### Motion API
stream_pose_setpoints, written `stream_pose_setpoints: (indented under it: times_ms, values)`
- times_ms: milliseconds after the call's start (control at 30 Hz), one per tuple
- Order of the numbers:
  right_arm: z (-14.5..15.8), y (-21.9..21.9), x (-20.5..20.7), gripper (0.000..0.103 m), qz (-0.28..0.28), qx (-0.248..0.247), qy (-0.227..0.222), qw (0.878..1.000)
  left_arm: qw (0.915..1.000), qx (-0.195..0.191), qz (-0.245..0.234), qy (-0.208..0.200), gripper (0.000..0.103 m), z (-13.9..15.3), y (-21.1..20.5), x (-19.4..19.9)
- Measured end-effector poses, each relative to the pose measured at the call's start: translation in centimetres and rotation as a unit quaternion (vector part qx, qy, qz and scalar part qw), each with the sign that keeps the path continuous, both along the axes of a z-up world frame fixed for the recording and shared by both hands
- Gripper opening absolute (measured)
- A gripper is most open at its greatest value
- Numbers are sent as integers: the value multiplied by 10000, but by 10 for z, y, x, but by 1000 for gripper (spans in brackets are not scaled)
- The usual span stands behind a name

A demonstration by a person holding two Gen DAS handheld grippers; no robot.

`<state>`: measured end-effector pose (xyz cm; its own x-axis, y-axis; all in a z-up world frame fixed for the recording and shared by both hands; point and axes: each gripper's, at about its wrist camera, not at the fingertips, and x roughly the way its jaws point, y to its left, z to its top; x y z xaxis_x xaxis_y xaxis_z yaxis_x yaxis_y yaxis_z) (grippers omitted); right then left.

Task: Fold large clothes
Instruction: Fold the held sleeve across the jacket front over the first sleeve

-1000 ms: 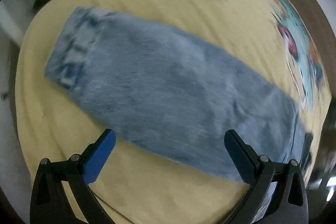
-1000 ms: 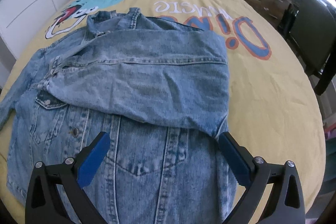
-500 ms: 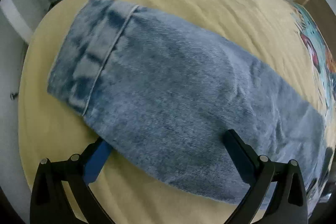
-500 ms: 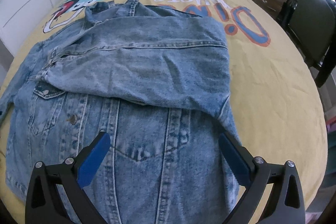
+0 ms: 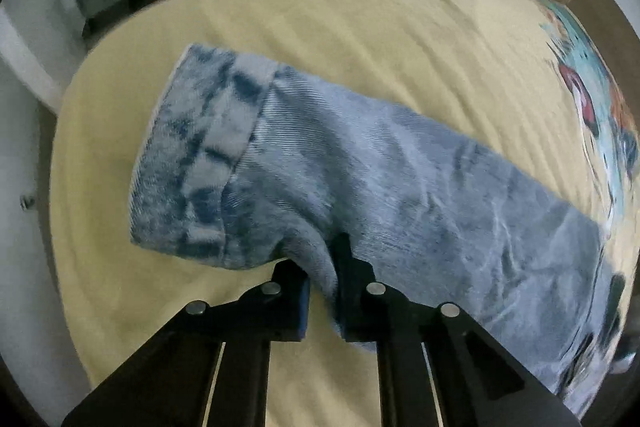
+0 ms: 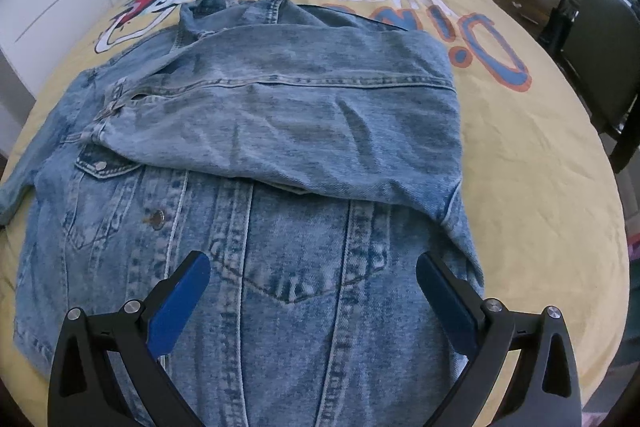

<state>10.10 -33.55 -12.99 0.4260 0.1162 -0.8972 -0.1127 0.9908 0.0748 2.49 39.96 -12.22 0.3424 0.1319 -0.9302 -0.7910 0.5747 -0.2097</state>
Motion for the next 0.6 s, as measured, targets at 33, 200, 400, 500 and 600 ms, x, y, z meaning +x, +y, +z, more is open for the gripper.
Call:
stream_pose_setpoints:
  times_ms: [33, 200, 400, 500, 600]
  values:
    - [1, 0, 0, 103, -6, 9, -9, 10000, 9998, 15, -177, -66, 2, 5, -11, 8]
    - [7, -4, -3, 103, -21, 42, -88, 10000, 9930, 608, -1015, -65, 2, 36, -46, 39]
    - [12, -15, -4, 103, -112, 77, -170, 9998, 9807, 585, -1832, -359, 2, 61, -122, 66]
    - [15, -19, -3, 103, -136, 148, -202, 9996, 9690, 641, -2340, -467, 2, 75, -169, 83]
    - [22, -23, -2, 103, -156, 187, -282, 9993, 9540, 639, -2868, -596, 2, 91, -223, 92]
